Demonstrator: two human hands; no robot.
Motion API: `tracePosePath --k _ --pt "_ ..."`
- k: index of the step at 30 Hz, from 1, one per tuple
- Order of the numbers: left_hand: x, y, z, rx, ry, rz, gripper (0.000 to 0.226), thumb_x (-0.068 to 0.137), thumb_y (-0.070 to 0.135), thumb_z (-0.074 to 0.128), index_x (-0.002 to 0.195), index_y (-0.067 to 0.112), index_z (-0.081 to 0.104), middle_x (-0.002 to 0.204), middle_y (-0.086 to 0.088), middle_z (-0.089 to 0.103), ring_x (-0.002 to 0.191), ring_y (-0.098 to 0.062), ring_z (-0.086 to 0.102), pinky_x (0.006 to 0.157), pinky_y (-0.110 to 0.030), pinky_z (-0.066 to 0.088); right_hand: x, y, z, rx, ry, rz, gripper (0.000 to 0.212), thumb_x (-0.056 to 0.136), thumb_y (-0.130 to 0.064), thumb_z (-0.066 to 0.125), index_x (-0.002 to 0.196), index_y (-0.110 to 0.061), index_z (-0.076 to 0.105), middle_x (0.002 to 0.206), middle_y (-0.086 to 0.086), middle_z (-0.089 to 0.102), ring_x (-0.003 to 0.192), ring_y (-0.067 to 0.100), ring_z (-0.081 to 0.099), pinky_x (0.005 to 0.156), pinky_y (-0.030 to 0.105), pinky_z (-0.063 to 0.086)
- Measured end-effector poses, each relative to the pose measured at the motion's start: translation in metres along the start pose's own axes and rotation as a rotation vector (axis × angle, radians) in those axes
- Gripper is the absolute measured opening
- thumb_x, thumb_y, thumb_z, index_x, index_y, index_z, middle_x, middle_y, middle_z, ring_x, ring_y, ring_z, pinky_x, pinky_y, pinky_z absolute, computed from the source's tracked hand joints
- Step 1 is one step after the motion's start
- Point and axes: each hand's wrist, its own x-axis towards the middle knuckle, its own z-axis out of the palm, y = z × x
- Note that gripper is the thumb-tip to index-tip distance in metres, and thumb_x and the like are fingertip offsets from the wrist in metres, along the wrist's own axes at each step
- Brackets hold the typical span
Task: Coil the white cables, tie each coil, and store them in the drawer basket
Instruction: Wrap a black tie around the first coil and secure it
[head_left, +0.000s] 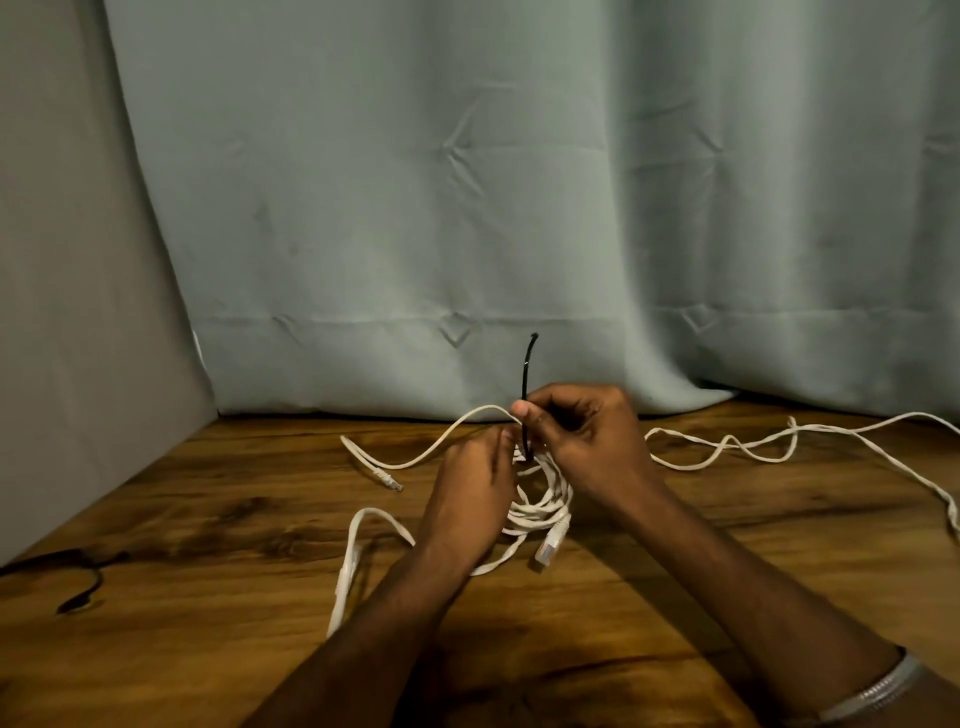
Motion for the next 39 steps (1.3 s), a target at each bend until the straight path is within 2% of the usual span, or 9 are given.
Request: tracePosePath --k 4,8,11,15,21,26,31,36,39 --pt "-0.001 -0.002 0.000 0.010 0.034 -0.008 0.034 0.107 0.032 0.035 0.102 0.020 0.066 0.086 0.005 0.070 0.075 -0.007 0.065 0.068 -0.037 0.054 0.002 -0.002 0.009 0.072 -0.034 0.118 0.015 0.095 -0.020 0.074 0.083 -0.017 0.081 0.071 0.000 0.076 0.068 0.018 0.075 0.072 0.040 0.064" --pt "0.000 -0.006 0.004 -0.008 0.052 -0.018 0.035 0.107 0.037 0.031 0.105 0.023 0.063 0.089 0.005 0.069 0.079 -0.012 0.065 0.069 -0.036 0.053 0.004 -0.004 0.006 0.134 -0.071 0.153 0.012 0.094 -0.013 0.074 0.085 -0.008 0.081 0.073 0.004 0.078 0.069 0.016 0.074 0.069 0.027 0.061" --pt "-0.001 -0.006 0.005 0.083 -0.023 -0.008 0.035 0.107 0.041 0.027 0.111 0.026 0.058 0.089 -0.001 0.065 0.084 -0.019 0.061 0.071 -0.039 0.050 0.003 -0.003 0.005 0.097 -0.013 0.136 0.013 0.093 -0.012 0.076 0.082 -0.016 0.081 0.074 0.003 0.078 0.071 0.018 0.075 0.068 0.029 0.060" --pt "-0.003 -0.003 0.006 0.131 -0.075 0.019 0.034 0.107 0.043 0.026 0.108 0.027 0.057 0.093 -0.003 0.065 0.086 -0.018 0.056 0.071 -0.033 0.040 0.004 0.000 -0.002 0.106 0.059 0.173 0.016 0.092 -0.010 0.076 0.079 -0.019 0.080 0.070 0.000 0.076 0.064 0.003 0.070 0.060 0.016 0.053" --pt "0.000 -0.004 0.011 0.073 -0.078 0.085 0.034 0.107 0.045 0.029 0.096 0.026 0.056 0.081 0.000 0.066 0.079 -0.019 0.064 0.074 -0.044 0.052 0.003 0.006 -0.011 0.078 0.152 0.262 0.016 0.094 -0.013 0.074 0.080 -0.010 0.080 0.065 0.008 0.073 0.056 0.016 0.068 0.060 0.036 0.059" --pt "-0.004 -0.002 0.008 0.086 -0.128 0.172 0.033 0.106 0.044 0.033 0.089 0.025 0.054 0.073 0.004 0.062 0.070 -0.011 0.059 0.066 -0.040 0.048 0.005 0.009 -0.014 0.149 0.188 0.414 0.017 0.094 -0.011 0.074 0.082 -0.001 0.078 0.061 0.005 0.070 0.048 0.017 0.065 0.049 0.029 0.055" --pt "-0.009 0.000 0.003 0.064 -0.225 0.248 0.019 0.101 0.045 0.048 0.104 0.028 0.053 0.095 0.010 0.067 0.088 -0.005 0.060 0.074 -0.033 0.048 0.008 0.013 -0.014 0.226 0.208 0.545 0.018 0.094 -0.009 0.073 0.079 -0.001 0.077 0.057 0.006 0.067 0.046 0.014 0.062 0.047 0.026 0.052" --pt "-0.010 0.002 -0.003 0.060 -0.160 0.374 0.016 0.102 0.037 0.050 0.107 0.022 0.056 0.094 0.009 0.067 0.087 -0.007 0.061 0.074 -0.037 0.048 0.010 0.013 -0.013 0.443 0.170 0.734 0.018 0.093 -0.004 0.071 0.077 0.000 0.076 0.057 0.009 0.060 0.044 0.013 0.052 0.049 0.024 0.048" --pt "-0.012 0.005 -0.005 0.062 -0.066 0.459 0.014 0.103 0.033 0.052 0.111 0.023 0.057 0.095 0.010 0.066 0.086 -0.007 0.062 0.072 -0.033 0.049 0.013 0.012 -0.013 0.697 0.149 0.896 0.017 0.095 -0.002 0.067 0.081 0.004 0.074 0.064 0.012 0.065 0.055 0.018 0.060 0.055 0.027 0.056"
